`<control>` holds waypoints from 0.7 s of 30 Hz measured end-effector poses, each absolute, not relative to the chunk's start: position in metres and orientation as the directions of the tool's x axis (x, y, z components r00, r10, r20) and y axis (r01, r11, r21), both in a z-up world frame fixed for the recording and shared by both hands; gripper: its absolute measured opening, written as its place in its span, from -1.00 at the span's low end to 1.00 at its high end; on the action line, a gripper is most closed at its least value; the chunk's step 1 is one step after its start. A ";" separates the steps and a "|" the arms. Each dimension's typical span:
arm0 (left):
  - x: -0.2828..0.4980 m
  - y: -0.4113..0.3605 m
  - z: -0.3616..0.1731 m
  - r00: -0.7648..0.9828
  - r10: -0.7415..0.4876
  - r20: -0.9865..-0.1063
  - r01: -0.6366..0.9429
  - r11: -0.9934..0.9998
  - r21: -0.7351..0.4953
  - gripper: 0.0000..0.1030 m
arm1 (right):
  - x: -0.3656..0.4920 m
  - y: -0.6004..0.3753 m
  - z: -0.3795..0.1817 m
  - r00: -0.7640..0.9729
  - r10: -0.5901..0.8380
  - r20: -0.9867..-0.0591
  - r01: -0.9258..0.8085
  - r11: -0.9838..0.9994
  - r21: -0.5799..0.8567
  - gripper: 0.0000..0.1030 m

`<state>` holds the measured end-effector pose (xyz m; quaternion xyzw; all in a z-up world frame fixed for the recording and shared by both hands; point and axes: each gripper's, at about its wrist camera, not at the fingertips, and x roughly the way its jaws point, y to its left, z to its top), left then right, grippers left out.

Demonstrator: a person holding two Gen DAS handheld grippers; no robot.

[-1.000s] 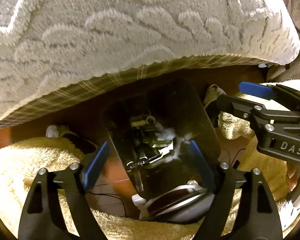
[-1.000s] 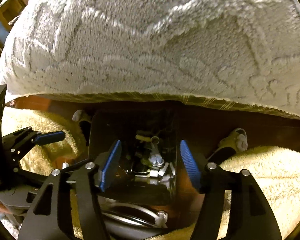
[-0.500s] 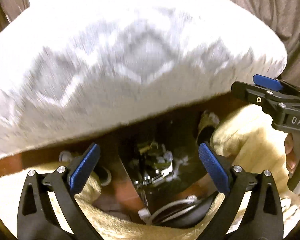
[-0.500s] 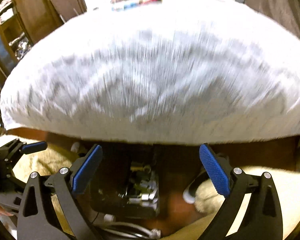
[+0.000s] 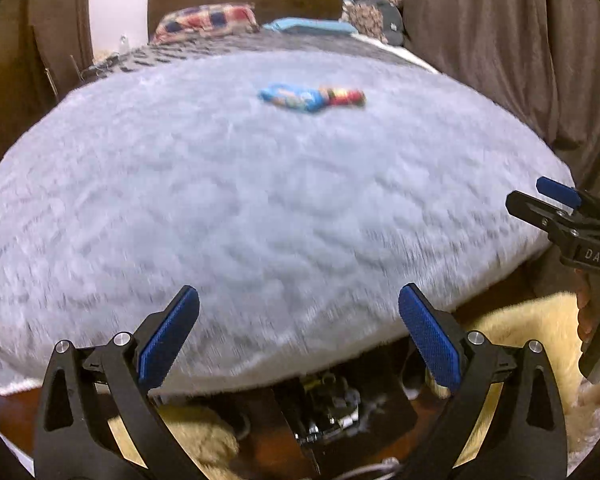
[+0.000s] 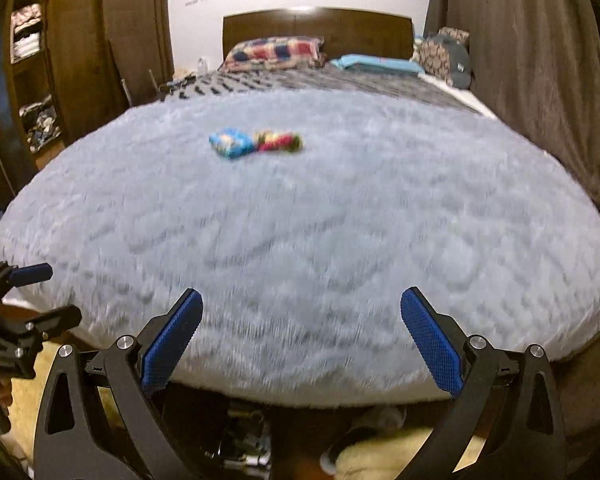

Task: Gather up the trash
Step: 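Raise both open tools back over the bed toward the packet and toy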

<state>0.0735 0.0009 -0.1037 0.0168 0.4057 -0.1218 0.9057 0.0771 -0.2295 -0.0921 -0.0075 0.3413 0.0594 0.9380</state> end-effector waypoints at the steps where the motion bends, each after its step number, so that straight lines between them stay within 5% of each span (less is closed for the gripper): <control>1: 0.081 0.003 -0.099 0.651 -0.205 -0.731 0.227 0.971 -0.071 0.84 | 0.084 -0.230 -0.087 0.766 0.106 -0.634 -0.117 0.993 0.025 0.93; 17: 0.201 0.015 -0.106 0.652 -0.113 -0.750 0.166 0.986 -0.003 0.84 | 0.235 -0.207 -0.102 0.716 0.100 -0.691 -0.130 0.992 0.009 0.93; 21: 0.226 0.011 -0.115 0.637 -0.099 -0.764 0.170 0.985 0.013 0.84 | 0.271 -0.197 -0.111 0.685 0.114 -0.720 -0.153 0.988 0.011 0.74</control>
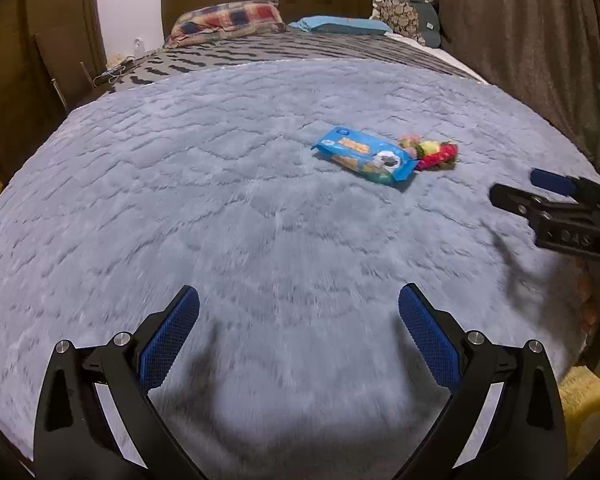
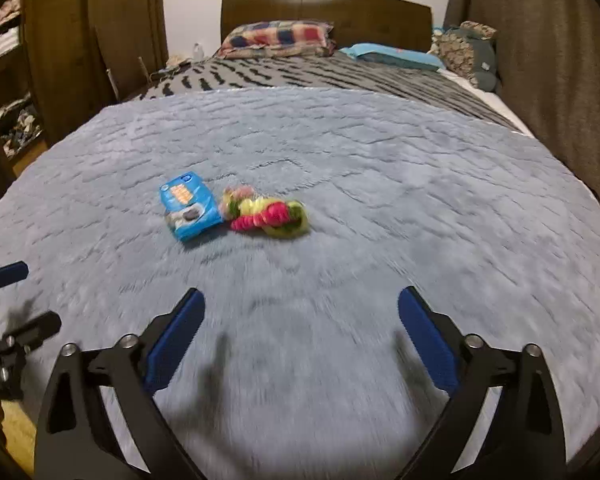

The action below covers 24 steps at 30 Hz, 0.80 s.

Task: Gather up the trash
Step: 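Raise both open tools back over the bed toward the packet and toy, then grasp the blue wipes packet with the left tool while the right tool grasps the pom-pom toy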

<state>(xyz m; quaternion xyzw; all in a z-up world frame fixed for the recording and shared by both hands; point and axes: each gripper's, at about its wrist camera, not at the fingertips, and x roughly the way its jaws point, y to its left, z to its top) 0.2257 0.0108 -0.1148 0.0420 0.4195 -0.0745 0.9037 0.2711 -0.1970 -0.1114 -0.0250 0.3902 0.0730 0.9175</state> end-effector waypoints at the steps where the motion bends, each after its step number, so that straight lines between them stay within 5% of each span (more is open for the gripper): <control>1: 0.231 0.010 -0.118 0.632 -0.100 -0.769 0.174 0.985 0.015 0.84 | 0.281 -0.192 -0.115 0.673 0.115 -0.730 -0.165 0.986 0.003 0.68; 12: 0.255 0.004 -0.129 0.604 -0.116 -0.789 0.186 0.982 -0.002 0.84 | 0.354 -0.161 -0.134 0.620 0.087 -0.780 -0.230 0.970 -0.075 0.53; 16: 0.262 -0.006 -0.126 0.613 -0.116 -0.781 0.203 0.979 0.014 0.84 | 0.362 -0.163 -0.135 0.596 0.138 -0.791 -0.256 0.966 -0.025 0.10; 24: 0.286 -0.027 -0.131 0.597 -0.142 -0.789 0.228 0.974 -0.002 0.84 | 0.346 -0.189 -0.128 0.603 0.139 -0.786 -0.200 0.980 0.020 0.03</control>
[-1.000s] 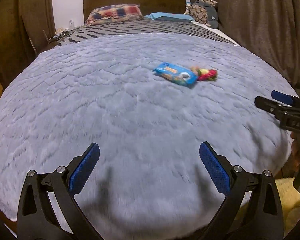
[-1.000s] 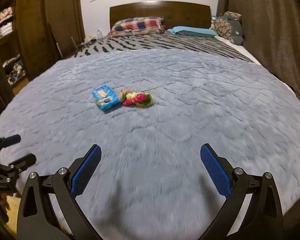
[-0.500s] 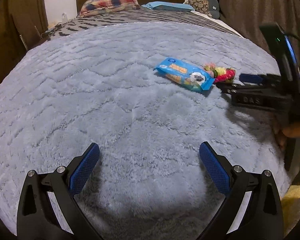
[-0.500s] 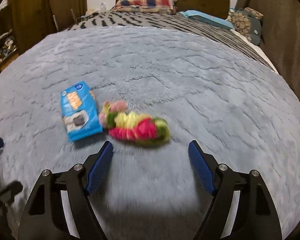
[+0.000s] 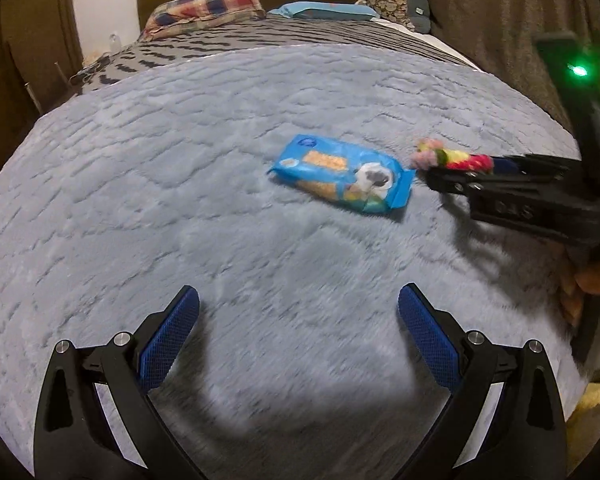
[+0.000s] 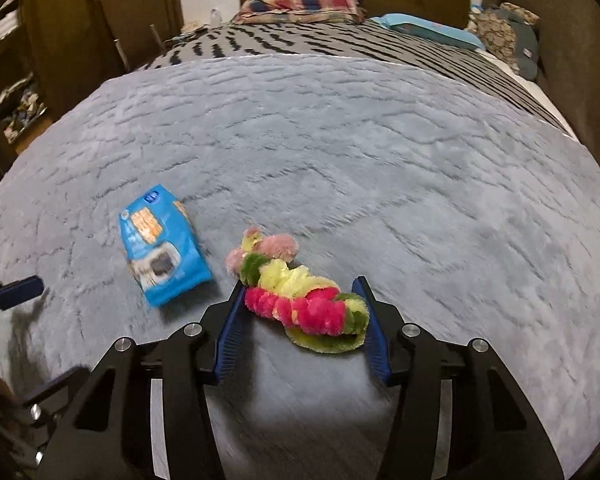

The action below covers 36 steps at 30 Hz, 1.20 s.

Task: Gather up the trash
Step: 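Grasp the blue wipes packet with the left tool while the right tool grasps the pom-pom toy, then lower both held items below the bed edge and open both tools to drop them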

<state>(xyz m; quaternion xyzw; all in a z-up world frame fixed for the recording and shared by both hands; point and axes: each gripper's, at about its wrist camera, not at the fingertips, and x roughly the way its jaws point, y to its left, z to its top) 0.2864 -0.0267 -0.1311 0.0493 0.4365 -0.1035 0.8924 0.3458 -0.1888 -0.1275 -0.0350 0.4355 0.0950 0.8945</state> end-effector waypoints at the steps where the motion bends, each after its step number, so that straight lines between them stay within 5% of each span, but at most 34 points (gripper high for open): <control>1: 0.290 -0.032 -0.131 0.602 -0.139 -0.787 0.238 0.971 0.011 0.84 | 0.341 -0.194 -0.125 0.610 0.133 -0.781 -0.189 0.982 0.019 0.03; 12: 0.351 -0.068 -0.136 0.593 -0.118 -0.796 0.296 0.952 0.080 0.84 | 0.302 -0.236 -0.119 0.624 0.169 -0.763 -0.176 0.982 0.074 0.03; 19: 0.381 -0.071 -0.144 0.547 -0.167 -0.820 0.321 0.947 0.022 0.86 | 0.290 -0.246 -0.125 0.619 0.189 -0.762 -0.163 0.980 0.111 0.03; 25: 0.380 -0.072 -0.143 0.537 -0.194 -0.821 0.343 0.939 0.002 0.62 | 0.284 -0.243 -0.129 0.627 0.185 -0.757 -0.154 0.982 0.112 0.03; 36: 0.318 -0.060 -0.117 0.571 -0.199 -0.796 0.322 0.947 -0.007 0.57 | 0.242 -0.233 -0.103 0.685 0.142 -0.715 -0.157 0.987 0.045 0.03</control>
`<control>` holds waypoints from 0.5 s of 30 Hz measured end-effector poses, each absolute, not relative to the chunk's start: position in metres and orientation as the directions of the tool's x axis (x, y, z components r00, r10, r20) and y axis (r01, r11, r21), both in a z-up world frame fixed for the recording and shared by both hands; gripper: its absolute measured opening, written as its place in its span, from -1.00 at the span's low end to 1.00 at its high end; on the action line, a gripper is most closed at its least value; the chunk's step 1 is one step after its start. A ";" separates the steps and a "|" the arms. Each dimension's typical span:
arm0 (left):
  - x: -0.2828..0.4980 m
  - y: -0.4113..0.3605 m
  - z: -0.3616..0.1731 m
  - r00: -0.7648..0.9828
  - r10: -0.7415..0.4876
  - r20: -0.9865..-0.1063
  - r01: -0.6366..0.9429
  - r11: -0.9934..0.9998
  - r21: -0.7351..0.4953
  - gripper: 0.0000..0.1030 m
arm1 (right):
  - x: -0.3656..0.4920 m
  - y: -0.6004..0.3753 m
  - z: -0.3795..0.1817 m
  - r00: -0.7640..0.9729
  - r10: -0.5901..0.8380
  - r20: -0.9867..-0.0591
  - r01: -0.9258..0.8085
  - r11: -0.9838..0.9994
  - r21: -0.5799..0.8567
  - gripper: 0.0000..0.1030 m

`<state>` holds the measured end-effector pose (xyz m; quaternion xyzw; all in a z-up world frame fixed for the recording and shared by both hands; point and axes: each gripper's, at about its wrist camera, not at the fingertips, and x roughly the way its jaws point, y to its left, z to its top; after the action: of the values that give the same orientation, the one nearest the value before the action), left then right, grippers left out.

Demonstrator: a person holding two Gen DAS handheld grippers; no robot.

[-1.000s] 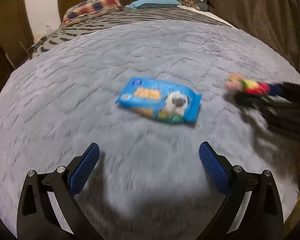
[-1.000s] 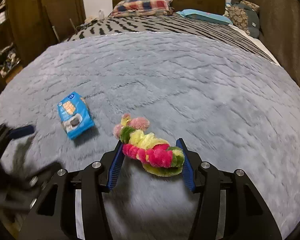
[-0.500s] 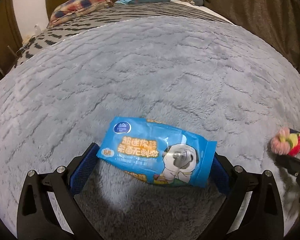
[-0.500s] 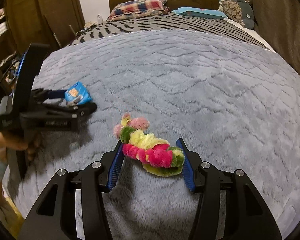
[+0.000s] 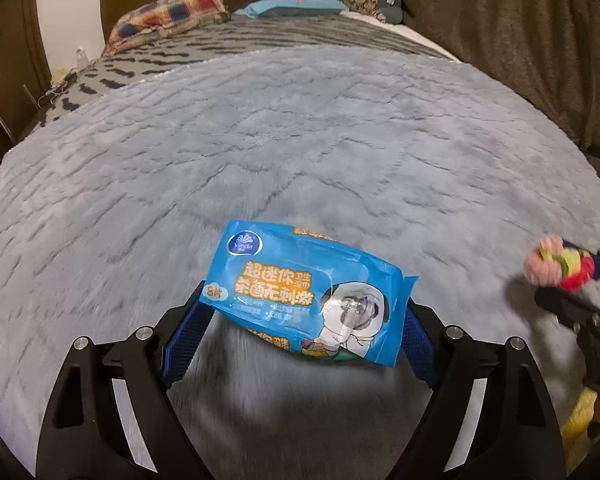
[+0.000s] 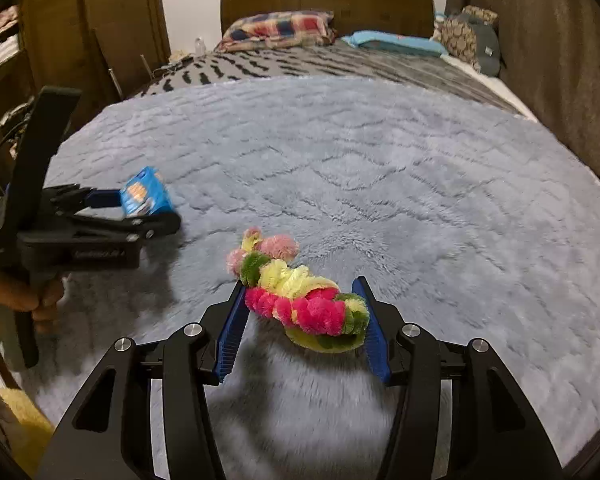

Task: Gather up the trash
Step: 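Lower both held items below the bed edge and open both tools to drop them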

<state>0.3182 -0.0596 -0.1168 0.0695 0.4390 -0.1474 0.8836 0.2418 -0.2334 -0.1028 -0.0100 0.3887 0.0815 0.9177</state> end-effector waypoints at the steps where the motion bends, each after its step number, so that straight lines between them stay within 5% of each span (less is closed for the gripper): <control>1: 0.309 -0.058 -0.113 0.579 -0.199 -0.791 0.324 0.946 -0.001 0.57 | 0.233 -0.232 -0.098 0.695 0.137 -0.706 -0.157 0.987 0.037 0.03; 15: 0.146 -0.032 -0.068 0.681 -0.246 -0.690 0.344 0.939 0.005 0.58 | 0.120 -0.210 -0.066 0.756 0.177 -0.630 -0.210 0.977 0.022 0.03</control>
<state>0.1464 -0.0322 -0.0682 0.0671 0.3655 -0.1615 0.9142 0.1200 -0.2100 -0.0655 -0.0250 0.3334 0.1032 0.9368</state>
